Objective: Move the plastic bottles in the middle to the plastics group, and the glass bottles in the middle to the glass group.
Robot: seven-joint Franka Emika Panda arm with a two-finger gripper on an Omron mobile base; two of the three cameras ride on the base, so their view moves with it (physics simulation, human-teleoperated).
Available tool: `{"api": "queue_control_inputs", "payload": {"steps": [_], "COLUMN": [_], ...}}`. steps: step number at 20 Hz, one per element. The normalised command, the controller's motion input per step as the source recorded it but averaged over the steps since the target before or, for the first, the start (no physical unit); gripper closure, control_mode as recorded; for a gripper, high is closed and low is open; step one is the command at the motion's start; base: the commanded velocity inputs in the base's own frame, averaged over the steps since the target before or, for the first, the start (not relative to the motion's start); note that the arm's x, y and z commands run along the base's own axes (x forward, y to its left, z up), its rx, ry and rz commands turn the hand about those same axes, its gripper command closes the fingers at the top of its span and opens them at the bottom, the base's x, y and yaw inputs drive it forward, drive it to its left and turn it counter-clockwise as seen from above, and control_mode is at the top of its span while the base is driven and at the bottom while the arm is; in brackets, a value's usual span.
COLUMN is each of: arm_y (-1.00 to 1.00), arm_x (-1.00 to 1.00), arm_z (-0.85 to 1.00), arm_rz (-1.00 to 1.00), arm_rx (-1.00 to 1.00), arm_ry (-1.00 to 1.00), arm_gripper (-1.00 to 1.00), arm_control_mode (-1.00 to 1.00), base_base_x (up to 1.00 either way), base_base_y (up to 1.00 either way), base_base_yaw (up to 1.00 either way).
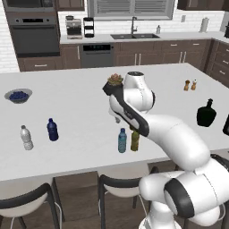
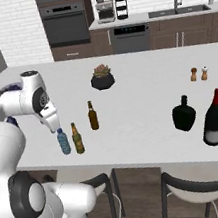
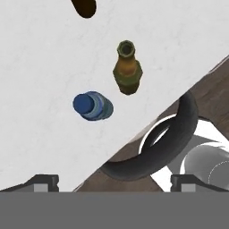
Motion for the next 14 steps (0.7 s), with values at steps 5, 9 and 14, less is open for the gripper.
{"api": "queue_control_inputs", "payload": {"steps": [5,9,14], "arm_y": [-0.01,-0.04,-0.04], "arm_x": [0.06,0.28,0.25], "arm_z": [-0.33,-0.18,-0.13], "arm_rz": [-0.04,0.00,0.00], "arm_rx": [0.00,0.00,0.00], "arm_ry": [0.00,0.00,0.00], "arm_gripper": [-1.00,-1.00,-1.00], "arm_control_mode": [-1.00,-1.00,-1.00], "base_base_x": [0.00,0.00,0.00], "base_base_y": [0.00,0.00,0.00], "base_base_yaw": [0.00,0.00,0.00]}}
